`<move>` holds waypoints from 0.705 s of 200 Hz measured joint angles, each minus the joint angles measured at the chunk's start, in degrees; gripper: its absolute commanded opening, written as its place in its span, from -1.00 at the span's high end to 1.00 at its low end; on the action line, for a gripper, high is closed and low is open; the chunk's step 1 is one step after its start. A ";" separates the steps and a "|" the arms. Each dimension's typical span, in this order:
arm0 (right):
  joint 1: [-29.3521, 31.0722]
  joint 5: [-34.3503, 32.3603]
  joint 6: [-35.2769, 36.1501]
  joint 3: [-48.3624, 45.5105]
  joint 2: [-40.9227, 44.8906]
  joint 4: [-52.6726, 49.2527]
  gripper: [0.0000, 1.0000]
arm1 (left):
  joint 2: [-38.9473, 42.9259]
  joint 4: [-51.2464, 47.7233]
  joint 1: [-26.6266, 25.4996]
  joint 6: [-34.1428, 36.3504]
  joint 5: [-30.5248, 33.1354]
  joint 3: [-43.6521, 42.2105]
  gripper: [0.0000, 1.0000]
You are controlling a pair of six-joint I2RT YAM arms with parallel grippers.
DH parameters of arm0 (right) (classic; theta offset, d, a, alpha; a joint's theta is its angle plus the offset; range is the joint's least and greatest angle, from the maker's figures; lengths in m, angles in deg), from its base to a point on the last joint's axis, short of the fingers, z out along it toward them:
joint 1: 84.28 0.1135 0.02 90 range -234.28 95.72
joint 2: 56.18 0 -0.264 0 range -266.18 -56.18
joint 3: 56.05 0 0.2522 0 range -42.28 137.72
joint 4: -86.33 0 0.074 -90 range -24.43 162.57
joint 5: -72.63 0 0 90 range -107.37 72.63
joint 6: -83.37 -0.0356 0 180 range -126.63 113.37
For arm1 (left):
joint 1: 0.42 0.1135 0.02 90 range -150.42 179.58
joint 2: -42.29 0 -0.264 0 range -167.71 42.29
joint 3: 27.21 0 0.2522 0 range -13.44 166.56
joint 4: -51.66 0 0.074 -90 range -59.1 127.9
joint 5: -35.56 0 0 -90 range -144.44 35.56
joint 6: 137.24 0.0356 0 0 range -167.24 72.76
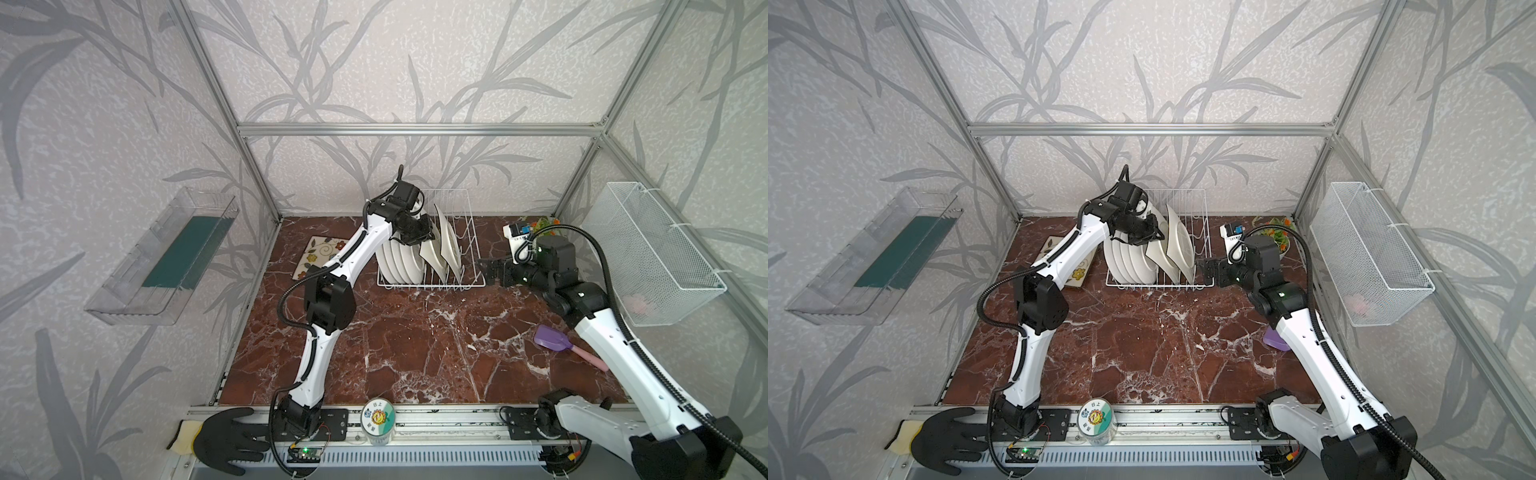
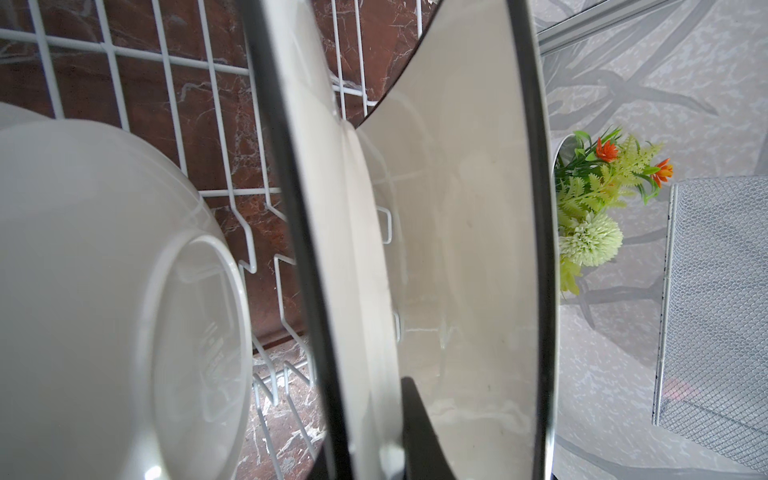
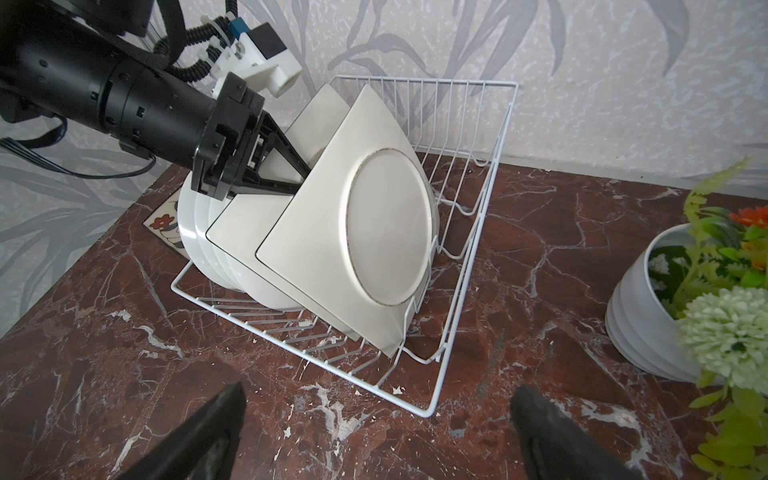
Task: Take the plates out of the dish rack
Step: 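Close the left gripper on the top edge of a white square plate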
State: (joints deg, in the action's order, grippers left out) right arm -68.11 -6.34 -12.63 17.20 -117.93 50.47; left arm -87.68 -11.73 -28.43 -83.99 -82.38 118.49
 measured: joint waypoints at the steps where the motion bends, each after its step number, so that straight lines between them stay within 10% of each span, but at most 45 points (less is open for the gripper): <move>1: 0.00 0.00 0.00 0.00 0.00 0.00 -0.98 | 0.00 0.00 0.00 -0.02 0.00 0.00 1.00; 141: 0.00 0.02 -0.85 0.00 -0.02 -0.02 -0.98 | -0.68 -2.25 -0.02 -0.79 1.40 3.10 1.00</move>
State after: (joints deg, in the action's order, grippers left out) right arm -68.11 -6.32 -13.49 17.20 -117.95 50.44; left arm -88.36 -13.98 -28.45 -84.78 -80.99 121.60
